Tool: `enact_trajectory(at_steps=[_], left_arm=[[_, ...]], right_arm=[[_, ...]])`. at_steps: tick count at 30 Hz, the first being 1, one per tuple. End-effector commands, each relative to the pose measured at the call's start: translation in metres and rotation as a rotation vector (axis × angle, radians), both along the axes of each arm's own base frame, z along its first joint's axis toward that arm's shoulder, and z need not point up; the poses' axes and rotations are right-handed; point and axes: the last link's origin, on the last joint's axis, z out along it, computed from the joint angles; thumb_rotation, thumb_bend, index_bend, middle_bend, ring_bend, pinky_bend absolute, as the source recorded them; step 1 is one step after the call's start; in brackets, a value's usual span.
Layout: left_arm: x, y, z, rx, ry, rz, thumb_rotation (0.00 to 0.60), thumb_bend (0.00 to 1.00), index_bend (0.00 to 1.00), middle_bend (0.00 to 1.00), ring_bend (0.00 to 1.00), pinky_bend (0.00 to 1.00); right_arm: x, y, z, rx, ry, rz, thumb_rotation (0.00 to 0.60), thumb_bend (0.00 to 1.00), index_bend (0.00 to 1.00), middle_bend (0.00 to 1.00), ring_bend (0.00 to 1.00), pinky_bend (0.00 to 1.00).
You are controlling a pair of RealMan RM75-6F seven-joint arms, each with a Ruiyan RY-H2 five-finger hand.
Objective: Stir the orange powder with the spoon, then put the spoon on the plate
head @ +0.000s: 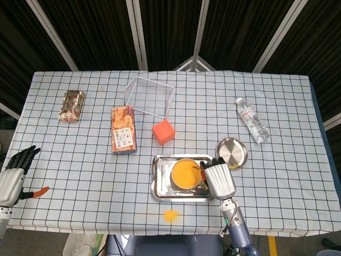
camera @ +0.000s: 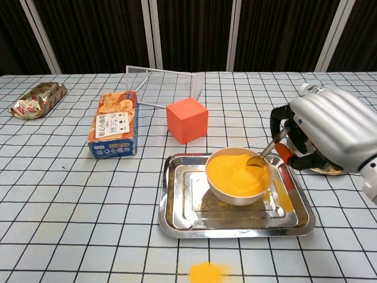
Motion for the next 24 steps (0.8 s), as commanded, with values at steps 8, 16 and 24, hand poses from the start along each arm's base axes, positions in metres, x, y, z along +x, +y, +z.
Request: enact_trajectory(at_steps=[8, 16, 24], left_arm=[[0.0, 0.0, 0.0, 0.002, 0.001, 0.002, 0.6, 0.0, 0.0, 0.0, 0.0, 0.0], [0.0, 0.001, 0.0, 0.003, -0.002, 0.001, 0.6, 0.0, 0.0, 0.0, 0.0, 0.0], [0.0, 0.0, 0.001, 0.005, -0.002, 0.0, 0.6, 0.0, 0.0, 0.0, 0.0, 0.0]], right_arm=[[0.002, 0.02, -0.013, 0.085, -0.016, 0.005, 0.6, 0.71, 0.95, 0.77, 0.59, 0.52], [0.014, 0.03, -0.012, 0.102, -0.059, 0.038, 0.6, 0.71, 0.96, 0.77, 0.59, 0.52], [0.018, 0.031, -0.008, 0.088, -0.065, 0.056, 0.6, 0.71, 0.96, 0.77, 0.59, 0.52]])
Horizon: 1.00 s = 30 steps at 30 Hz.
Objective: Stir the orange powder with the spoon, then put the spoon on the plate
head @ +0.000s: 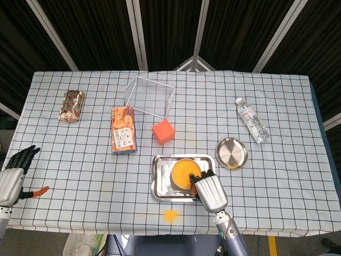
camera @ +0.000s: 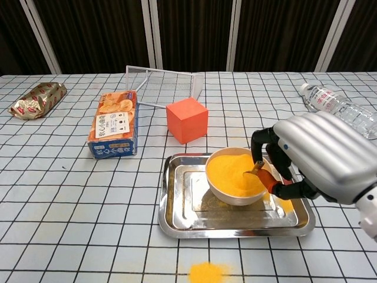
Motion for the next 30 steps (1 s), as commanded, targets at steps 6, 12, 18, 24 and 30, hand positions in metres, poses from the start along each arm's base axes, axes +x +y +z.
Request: enact_trajectory(at_steps=[6, 12, 18, 24, 30], left_arm=[[0.0, 0.0, 0.0, 0.0, 0.001, 0.001, 0.6, 0.0, 0.0, 0.0, 0.0, 0.0], [0.0, 0.0, -0.001, -0.003, 0.004, -0.001, 0.6, 0.0, 0.0, 0.0, 0.0, 0.0], [0.0, 0.0, -0.001, -0.004, 0.004, -0.001, 0.6, 0.0, 0.0, 0.0, 0.0, 0.0], [0.0, -0.001, -0.002, -0.011, 0.004, -0.002, 0.6, 0.0, 0.0, 0.0, 0.0, 0.0], [0.0, -0.001, -0.002, -0.01, 0.002, -0.001, 0.6, 0.0, 0.0, 0.0, 0.0, 0.0]], right_arm=[[0.002, -0.005, 0.008, -0.036, -0.018, 0.019, 0.6, 0.71, 0.96, 0.77, 0.59, 0.52], [0.006, -0.009, 0.015, -0.063, -0.046, 0.049, 0.6, 0.71, 0.96, 0.77, 0.59, 0.52], [0.005, -0.01, 0.014, -0.08, -0.04, 0.088, 0.6, 0.71, 0.96, 0.77, 0.59, 0.52], [-0.001, -0.01, 0.008, -0.075, -0.008, 0.099, 0.6, 0.71, 0.96, 0.77, 0.59, 0.52], [0.0, -0.013, 0.01, -0.081, 0.002, 0.094, 0.6, 0.71, 0.96, 0.77, 0.59, 0.52]])
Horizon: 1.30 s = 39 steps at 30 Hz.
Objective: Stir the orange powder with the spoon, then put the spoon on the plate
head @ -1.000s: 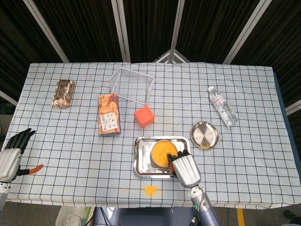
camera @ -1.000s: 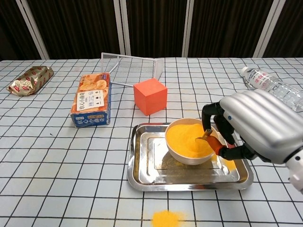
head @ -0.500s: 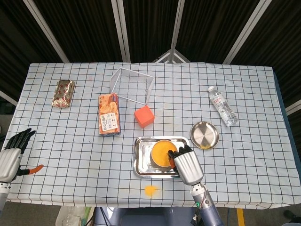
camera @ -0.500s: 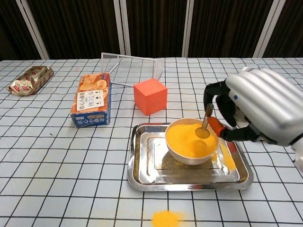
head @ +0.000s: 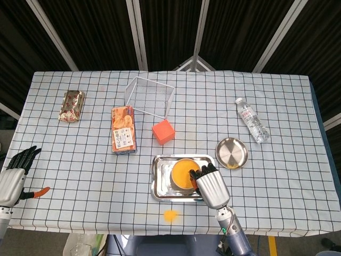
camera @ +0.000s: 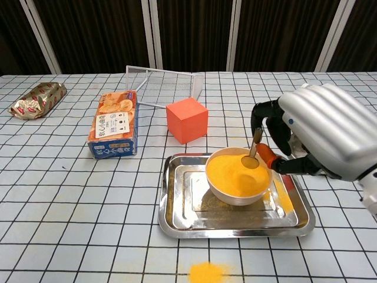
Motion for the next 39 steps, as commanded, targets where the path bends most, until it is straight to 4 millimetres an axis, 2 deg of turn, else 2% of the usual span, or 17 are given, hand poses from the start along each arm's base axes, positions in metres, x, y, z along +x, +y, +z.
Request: enact_trajectory(at_steps=[1, 4, 12, 19, 26, 29, 33, 39], left_arm=[[0.0, 0.0, 0.0, -0.001, -0.001, 0.001, 0.6, 0.0, 0.0, 0.0, 0.0, 0.0], [0.0, 0.0, 0.0, -0.001, -0.001, 0.002, 0.6, 0.0, 0.0, 0.0, 0.0, 0.0], [0.0, 0.0, 0.0, -0.004, -0.002, 0.002, 0.6, 0.0, 0.0, 0.0, 0.0, 0.0], [0.0, 0.0, 0.0, -0.002, 0.0, 0.004, 0.6, 0.0, 0.0, 0.0, 0.0, 0.0], [0.0, 0.0, -0.001, -0.003, 0.002, 0.004, 0.6, 0.0, 0.0, 0.0, 0.0, 0.0], [0.0, 0.0, -0.001, -0.003, 0.004, 0.002, 0.6, 0.0, 0.0, 0.0, 0.0, 0.0], [0.001, 0.0, -0.001, 0.0, 0.001, 0.0, 0.6, 0.0, 0.0, 0.0, 0.0, 0.0], [0.0, 0.0, -0.002, -0.004, 0.001, 0.005, 0.6, 0.0, 0.0, 0.0, 0.0, 0.0]], right_arm=[[-0.004, -0.001, -0.001, -0.002, 0.047, 0.005, 0.6, 0.71, 0.96, 0.77, 0.59, 0.52], [-0.001, -0.001, 0.001, 0.004, -0.005, -0.01, 0.6, 0.71, 0.96, 0.77, 0.59, 0.52], [-0.002, -0.003, 0.006, 0.004, 0.001, -0.03, 0.6, 0.71, 0.96, 0.77, 0.59, 0.52], [-0.004, -0.019, 0.034, -0.073, -0.037, -0.058, 0.6, 0.71, 0.96, 0.77, 0.59, 0.52], [-0.033, -0.049, 0.072, -0.175, -0.037, -0.177, 0.6, 0.71, 0.96, 0.77, 0.59, 0.52], [-0.052, -0.058, 0.079, -0.184, -0.042, -0.252, 0.6, 0.71, 0.96, 0.77, 0.59, 0.52], [-0.081, -0.066, 0.074, -0.161, -0.062, -0.385, 0.6, 0.71, 0.96, 0.77, 0.59, 0.52], [-0.103, -0.068, 0.058, -0.113, -0.095, -0.493, 0.6, 0.71, 0.96, 0.77, 0.59, 0.52]])
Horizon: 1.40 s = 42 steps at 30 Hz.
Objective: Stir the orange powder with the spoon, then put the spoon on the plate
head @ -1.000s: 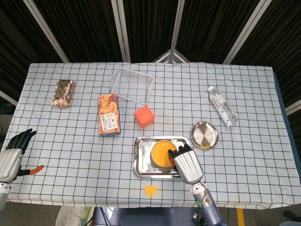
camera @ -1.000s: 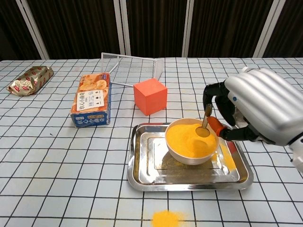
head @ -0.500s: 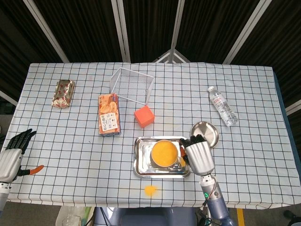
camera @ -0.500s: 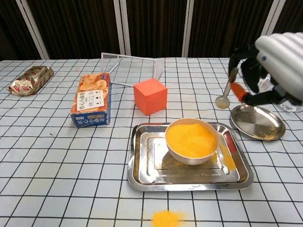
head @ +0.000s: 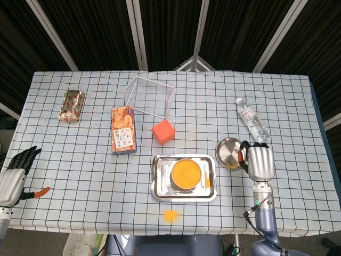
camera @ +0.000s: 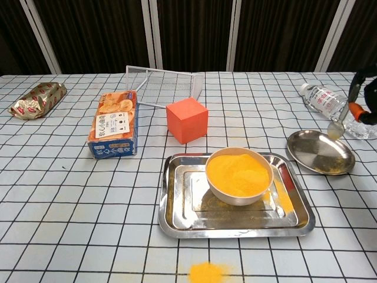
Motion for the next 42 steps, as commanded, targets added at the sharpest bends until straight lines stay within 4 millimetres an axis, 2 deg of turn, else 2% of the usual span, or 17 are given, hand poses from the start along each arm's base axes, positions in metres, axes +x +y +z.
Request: enact_trajectory(at_steps=[1, 10, 16, 17, 19, 22, 24, 27, 30, 34, 42], left_arm=[[0.0, 0.001, 0.0, -0.003, 0.0, 0.003, 0.6, 0.0, 0.0, 0.0, 0.0, 0.0], [0.0, 0.0, 0.0, -0.002, -0.003, -0.001, 0.6, 0.0, 0.0, 0.0, 0.0, 0.0], [0.0, 0.0, 0.0, -0.004, -0.003, 0.001, 0.6, 0.0, 0.0, 0.0, 0.0, 0.0], [0.0, 0.001, 0.0, -0.004, -0.002, 0.002, 0.6, 0.0, 0.0, 0.0, 0.0, 0.0], [0.0, 0.001, 0.0, -0.005, -0.002, 0.002, 0.6, 0.0, 0.0, 0.0, 0.0, 0.0], [0.0, 0.001, 0.0, -0.005, -0.001, 0.003, 0.6, 0.0, 0.0, 0.0, 0.0, 0.0], [0.0, 0.001, -0.001, -0.006, 0.001, 0.004, 0.6, 0.0, 0.0, 0.0, 0.0, 0.0], [0.0, 0.001, -0.001, -0.006, 0.002, 0.005, 0.6, 0.0, 0.0, 0.0, 0.0, 0.0], [0.0, 0.001, -0.001, -0.006, 0.003, 0.005, 0.6, 0.0, 0.0, 0.0, 0.0, 0.0], [0.0, 0.0, -0.001, -0.006, 0.004, 0.005, 0.6, 0.0, 0.0, 0.0, 0.0, 0.0], [0.0, 0.001, -0.001, -0.006, 0.003, 0.006, 0.6, 0.0, 0.0, 0.0, 0.0, 0.0]], right_arm=[[-0.012, -0.001, -0.011, 0.025, -0.015, -0.047, 0.6, 0.71, 0.96, 0.77, 0.59, 0.52], [-0.013, -0.002, -0.028, 0.051, -0.065, -0.111, 0.6, 0.71, 0.96, 0.77, 0.59, 0.52], [-0.013, -0.004, -0.031, 0.049, -0.075, -0.119, 0.6, 0.71, 0.93, 0.77, 0.59, 0.52], [-0.013, -0.004, -0.031, 0.048, -0.075, -0.121, 0.6, 0.71, 0.91, 0.76, 0.58, 0.52], [-0.014, -0.005, -0.03, 0.047, -0.074, -0.129, 0.6, 0.71, 0.8, 0.71, 0.53, 0.5], [-0.018, -0.005, -0.03, 0.053, -0.062, -0.154, 0.6, 0.7, 0.57, 0.56, 0.4, 0.44], [-0.02, -0.005, -0.03, 0.062, -0.05, -0.173, 0.6, 0.65, 0.43, 0.46, 0.32, 0.41], [-0.022, -0.004, -0.027, 0.068, -0.042, -0.186, 0.6, 0.57, 0.31, 0.37, 0.26, 0.38], [-0.021, -0.004, -0.024, 0.069, -0.038, -0.189, 0.6, 0.53, 0.22, 0.33, 0.22, 0.36], [-0.021, -0.004, -0.021, 0.067, -0.037, -0.192, 0.6, 0.5, 0.16, 0.32, 0.22, 0.35], [-0.022, -0.006, -0.012, 0.055, -0.024, -0.196, 0.6, 0.49, 0.14, 0.32, 0.21, 0.35]])
